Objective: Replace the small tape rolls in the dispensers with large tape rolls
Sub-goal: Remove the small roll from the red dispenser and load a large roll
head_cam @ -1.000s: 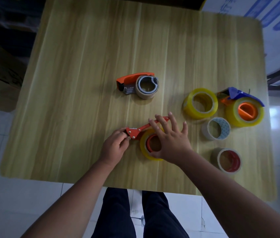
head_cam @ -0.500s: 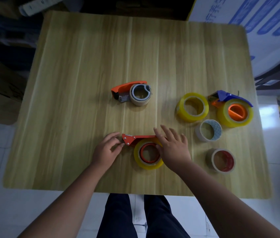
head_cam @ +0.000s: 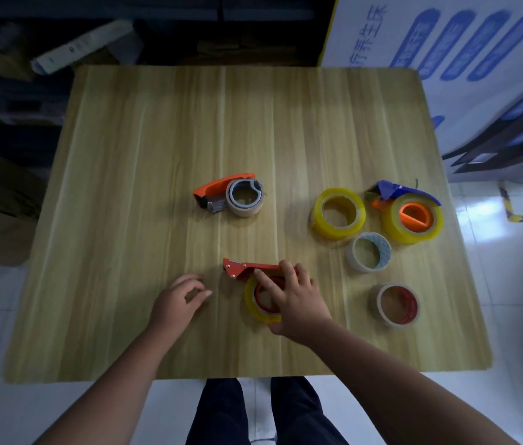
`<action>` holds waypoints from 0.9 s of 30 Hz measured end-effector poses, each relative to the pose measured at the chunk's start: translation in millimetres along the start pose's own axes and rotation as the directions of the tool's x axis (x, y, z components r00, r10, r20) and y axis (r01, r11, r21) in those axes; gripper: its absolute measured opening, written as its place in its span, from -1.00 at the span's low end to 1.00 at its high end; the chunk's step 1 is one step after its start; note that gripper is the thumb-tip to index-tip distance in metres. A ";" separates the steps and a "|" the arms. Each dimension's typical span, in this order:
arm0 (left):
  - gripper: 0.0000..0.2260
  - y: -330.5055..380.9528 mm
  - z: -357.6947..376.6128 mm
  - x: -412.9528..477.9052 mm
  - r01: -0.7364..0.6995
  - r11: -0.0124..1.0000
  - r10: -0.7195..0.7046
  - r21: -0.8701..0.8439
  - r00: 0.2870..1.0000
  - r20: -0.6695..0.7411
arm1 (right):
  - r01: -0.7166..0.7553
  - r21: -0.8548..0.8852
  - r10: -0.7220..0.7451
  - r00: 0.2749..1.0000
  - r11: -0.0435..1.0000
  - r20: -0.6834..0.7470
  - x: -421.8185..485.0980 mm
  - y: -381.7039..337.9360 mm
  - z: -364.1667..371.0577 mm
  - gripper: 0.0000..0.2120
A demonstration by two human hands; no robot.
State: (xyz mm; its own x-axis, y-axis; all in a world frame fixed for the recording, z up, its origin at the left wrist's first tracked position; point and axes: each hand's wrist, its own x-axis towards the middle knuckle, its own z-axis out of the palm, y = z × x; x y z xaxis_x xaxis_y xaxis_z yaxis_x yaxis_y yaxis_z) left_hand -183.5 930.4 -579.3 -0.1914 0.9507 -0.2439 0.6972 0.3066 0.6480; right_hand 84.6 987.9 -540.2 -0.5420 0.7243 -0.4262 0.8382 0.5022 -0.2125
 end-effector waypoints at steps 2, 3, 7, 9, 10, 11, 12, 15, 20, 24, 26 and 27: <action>-0.94 -0.6 -1.5 -1.5 -0.008 1.000 0.008 -0.006 1.000 0.028 | 0.010 0.009 -0.009 1.000 1.000 -0.014 -2.0 10.5 -3.4 0.11; -0.94 0.6 -2.0 -1.7 -0.008 1.000 0.009 -0.010 0.999 0.041 | 0.018 0.003 -0.017 1.000 1.000 -0.026 -3.7 16.2 -5.5 0.07; -0.94 12.4 2.8 0.9 0.009 1.000 -0.008 -0.020 0.997 0.079 | 0.028 -0.024 -0.030 0.997 0.999 -0.074 -13.5 42.0 -17.3 -0.03; -0.95 20.7 7.6 3.5 0.010 1.000 -0.008 -0.021 0.994 0.106 | 0.016 -0.035 -0.019 0.996 0.999 -0.088 -20.4 55.4 -25.8 -0.07; -0.95 23.2 9.7 4.6 0.013 1.000 -0.010 -0.021 0.992 0.124 | 0.004 -0.040 -0.008 0.995 0.999 -0.102 -24.4 62.1 -29.4 -0.08; -0.95 26.5 11.6 5.6 0.011 1.000 -0.007 -0.026 0.989 0.145 | -0.013 -0.037 0.008 0.992 0.999 -0.128 -29.7 70.2 -33.8 -0.09; -0.95 29.3 12.9 6.2 0.015 1.000 -0.011 -0.026 0.985 0.170 | -0.036 -0.018 0.033 0.987 0.999 -0.158 -36.3 79.3 -38.5 -0.10; -0.95 30.2 17.7 6.0 0.009 1.000 -0.012 0.016 0.979 0.206 | -0.130 0.082 0.147 0.951 0.988 -0.271 -61.4 116.2 -48.7 -0.11; -0.92 21.8 22.0 5.1 0.011 0.999 -0.020 0.047 0.978 0.206 | -0.360 0.218 0.420 0.813 0.907 -0.404 -115.5 192.5 -58.5 -0.15; -0.89 19.6 24.1 4.6 0.024 0.998 -0.037 0.066 0.979 0.203 | -0.532 0.298 0.610 0.698 0.793 -0.375 -147.3 233.5 -49.0 -0.16; -0.89 19.3 23.6 4.0 0.029 0.996 -0.045 0.083 0.979 0.199 | -0.578 0.323 0.662 0.673 0.749 -0.331 -154.9 242.2 -37.3 -0.15; -0.89 19.9 23.4 4.1 0.028 0.995 -0.046 0.091 0.979 0.197 | -0.593 0.328 0.677 0.668 0.735 -0.310 -156.6 243.4 -31.0 -0.15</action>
State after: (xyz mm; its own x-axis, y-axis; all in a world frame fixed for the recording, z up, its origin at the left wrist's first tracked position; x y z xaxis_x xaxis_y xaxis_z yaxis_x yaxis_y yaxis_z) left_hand -154.2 939.3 -584.3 -0.0831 0.9080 -0.4106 0.7516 0.3276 0.5725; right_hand 371.7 1011.3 -498.0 0.1866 0.9700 -0.1559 0.9576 -0.2151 -0.1919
